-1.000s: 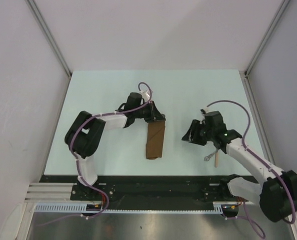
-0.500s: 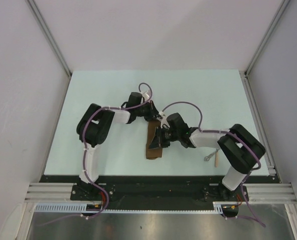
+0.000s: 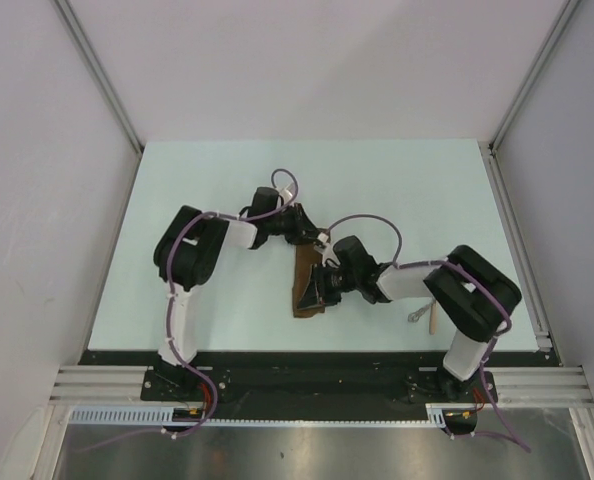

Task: Fold the napkin into a case and place the utensils inside
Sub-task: Smooth out the smaller rectangle-folded napkin at the center of the board, then pick up the spoon from the corner of the board.

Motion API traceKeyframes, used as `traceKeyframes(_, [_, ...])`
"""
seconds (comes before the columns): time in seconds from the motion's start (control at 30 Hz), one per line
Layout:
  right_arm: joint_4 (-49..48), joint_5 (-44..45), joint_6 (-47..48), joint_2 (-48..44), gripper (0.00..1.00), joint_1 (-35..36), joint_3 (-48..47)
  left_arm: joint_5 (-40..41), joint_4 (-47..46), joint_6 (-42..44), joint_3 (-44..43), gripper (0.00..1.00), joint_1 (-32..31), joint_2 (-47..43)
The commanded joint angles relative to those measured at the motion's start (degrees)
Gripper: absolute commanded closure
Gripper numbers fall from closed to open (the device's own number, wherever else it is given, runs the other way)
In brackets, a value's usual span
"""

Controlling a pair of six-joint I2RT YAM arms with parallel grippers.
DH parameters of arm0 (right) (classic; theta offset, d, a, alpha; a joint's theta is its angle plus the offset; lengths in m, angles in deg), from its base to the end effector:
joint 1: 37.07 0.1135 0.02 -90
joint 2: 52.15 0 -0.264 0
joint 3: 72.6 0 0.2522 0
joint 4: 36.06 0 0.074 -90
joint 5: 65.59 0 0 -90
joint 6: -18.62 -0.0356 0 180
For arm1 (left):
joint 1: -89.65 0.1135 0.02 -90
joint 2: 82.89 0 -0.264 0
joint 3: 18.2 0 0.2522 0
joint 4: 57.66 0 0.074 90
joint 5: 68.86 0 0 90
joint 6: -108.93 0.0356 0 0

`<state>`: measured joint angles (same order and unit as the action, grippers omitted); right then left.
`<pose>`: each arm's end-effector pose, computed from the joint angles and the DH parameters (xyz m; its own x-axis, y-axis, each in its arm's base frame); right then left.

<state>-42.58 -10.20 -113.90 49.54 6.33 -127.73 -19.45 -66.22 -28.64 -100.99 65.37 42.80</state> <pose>0.2230 0.2387 0.1224 -0.9402 -0.1236 -0.3173 -0.3338 0.5193 0.7867 0.3936 -0.2029 0.0992 -0.9389 -0.1914 -0.2862 0.1615 0.4892 -0.8571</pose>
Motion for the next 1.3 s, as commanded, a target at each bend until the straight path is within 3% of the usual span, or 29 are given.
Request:
traceKeyframes(0.0, [13.91,6.02,3.67,-14.19,0.66,-0.68,-4.42,3.76,-1.15,-1.12,5.38,0.62,0.46,-15.01])
traceKeyframes(0.03, [22.47,12.05,3.76,-16.76,0.52,-1.03,-5.30,6.30,0.34,-1.21,6.27,0.56,0.19,-18.17])
traceKeyframes(0.1, [31.39,19.98,2.63,-23.77,0.38,-2.61,-7.31,7.98,0.97,-2.43,8.90,0.35,0.28,-26.75])
traceKeyframes(0.13, [35.78,27.24,2.62,-25.56,0.34,-5.75,-7.76,8.69,0.10,-3.83,9.61,0.30,0.19,-29.51])
traceKeyframes(0.2, [46.52,32.65,2.36,-28.64,0.28,-10.41,-8.47,10.80,2.45,-3.93,9.54,0.24,-0.07,-36.78])
traceKeyframes(0.33, [57.60,38.29,5.24,-31.46,0.25,-29.01,-8.12,14.49,5.90,-5.86,13.03,0.23,-3.84,-47.77])
traceKeyframes(0.47, [59.64,44.36,9.65,-31.82,0.30,-39.58,-6.36,13.80,5.62,-4.55,17.53,0.27,-9.55,-54.23])
traceKeyframes(0.57, [59.30,45.94,11.40,-31.29,0.37,-43.04,-4.43,10.81,5.89,-2.79,19.98,0.29,-13.86,-57.12])
traceKeyframes(0.67, [58.77,45.69,11.15,-29.80,0.45,-42.96,-2.94,9.84,6.15,-1.48,22.97,0.34,-17.47,-59.84])
traceKeyframes(0.8, [62.02,48.75,6.67,-29.97,0.49,-40.25,-1.44,9.84,8.35,1.07,25.34,0.35,-20.28,-62.23])
traceKeyframes(1.27, [57.46,49.29,2.80,-25.84,0.59,-38.91,4.36,7.29,9.76,3.01,26.23,0.38,-20.46,-63.73])
